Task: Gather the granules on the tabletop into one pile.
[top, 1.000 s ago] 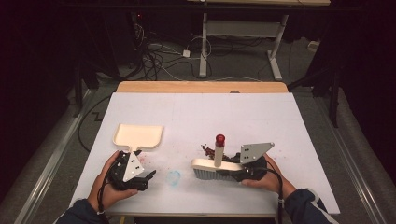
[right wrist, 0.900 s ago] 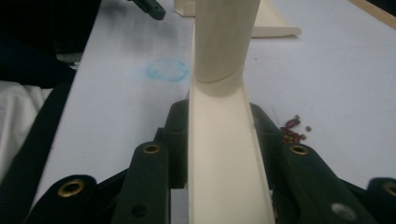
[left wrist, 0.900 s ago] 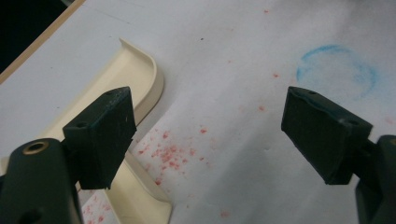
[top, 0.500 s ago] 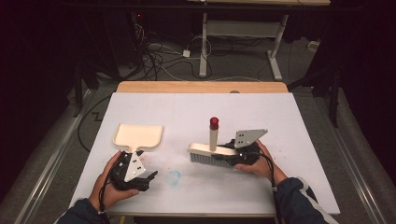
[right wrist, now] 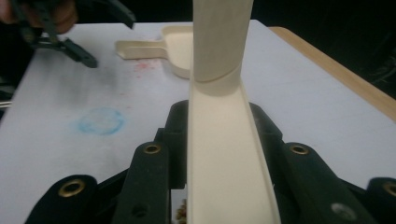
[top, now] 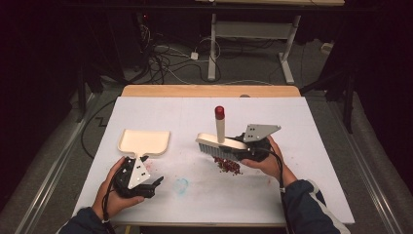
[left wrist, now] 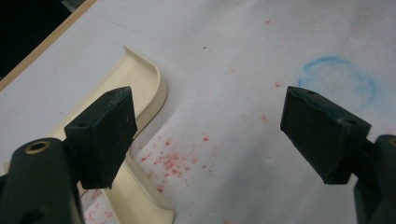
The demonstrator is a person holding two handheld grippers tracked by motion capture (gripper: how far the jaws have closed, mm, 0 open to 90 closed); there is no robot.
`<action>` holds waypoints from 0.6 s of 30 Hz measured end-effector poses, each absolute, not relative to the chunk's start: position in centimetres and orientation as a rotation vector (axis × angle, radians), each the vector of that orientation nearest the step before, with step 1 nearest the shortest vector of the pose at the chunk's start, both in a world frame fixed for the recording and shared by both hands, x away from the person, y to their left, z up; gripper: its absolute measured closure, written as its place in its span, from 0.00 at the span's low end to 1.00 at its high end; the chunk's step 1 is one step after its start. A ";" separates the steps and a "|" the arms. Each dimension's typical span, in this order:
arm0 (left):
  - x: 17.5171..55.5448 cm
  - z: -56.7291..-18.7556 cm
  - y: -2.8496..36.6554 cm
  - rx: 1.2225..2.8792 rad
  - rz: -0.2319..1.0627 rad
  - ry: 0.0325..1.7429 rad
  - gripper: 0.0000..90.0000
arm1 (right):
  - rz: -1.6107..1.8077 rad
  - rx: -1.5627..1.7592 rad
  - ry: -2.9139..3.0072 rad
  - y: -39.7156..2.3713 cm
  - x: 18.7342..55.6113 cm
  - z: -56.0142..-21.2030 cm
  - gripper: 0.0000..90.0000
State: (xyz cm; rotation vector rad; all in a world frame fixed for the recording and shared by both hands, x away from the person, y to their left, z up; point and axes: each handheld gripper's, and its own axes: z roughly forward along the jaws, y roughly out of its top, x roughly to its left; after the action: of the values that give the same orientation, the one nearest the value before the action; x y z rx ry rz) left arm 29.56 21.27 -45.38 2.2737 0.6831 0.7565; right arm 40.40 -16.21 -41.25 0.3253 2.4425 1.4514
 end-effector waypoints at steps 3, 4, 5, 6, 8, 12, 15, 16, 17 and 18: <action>29.7 -45.3 21.4 2.262 0.756 0.696 0.19 | 1.439 0.369 2.432 -16.1 41.4 -41.1 0.75; 29.7 -45.3 21.4 2.259 0.759 0.698 0.19 | 1.418 0.413 2.427 -15.8 42.7 -41.1 0.75; 29.7 -45.3 21.4 2.262 0.768 0.692 0.19 | 1.402 0.445 2.425 -15.6 43.2 -41.2 0.75; 29.7 -45.3 21.4 2.262 0.768 0.692 0.19 | 1.390 0.454 2.431 -15.4 43.7 -41.5 0.75; 29.7 -45.3 21.4 2.262 0.773 0.690 0.20 | 1.341 0.470 2.443 -14.8 44.4 -42.2 0.75; 29.8 -45.4 21.4 2.262 0.764 0.699 0.20 | 1.312 0.483 2.460 -14.3 45.0 -43.4 0.75; 29.7 -45.5 21.4 2.262 0.761 0.696 0.20 | 1.315 0.402 2.510 -14.7 44.5 -43.4 0.75; 29.7 -45.5 21.4 2.262 0.761 0.696 0.20 | 1.323 0.382 2.524 -15.0 44.3 -43.4 0.75; 29.7 -45.5 21.5 2.265 0.761 0.696 0.20 | 1.323 0.363 2.537 -15.2 44.0 -43.5 0.75; 29.6 -45.5 21.5 2.266 0.761 0.697 0.20 | 1.323 0.363 2.537 -15.2 44.0 -43.5 0.75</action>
State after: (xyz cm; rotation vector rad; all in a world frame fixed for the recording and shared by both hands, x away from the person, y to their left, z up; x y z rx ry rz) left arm 29.64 21.47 -45.47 2.2663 0.6974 0.7613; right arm 43.98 -15.22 -43.47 0.3630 2.5366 1.3235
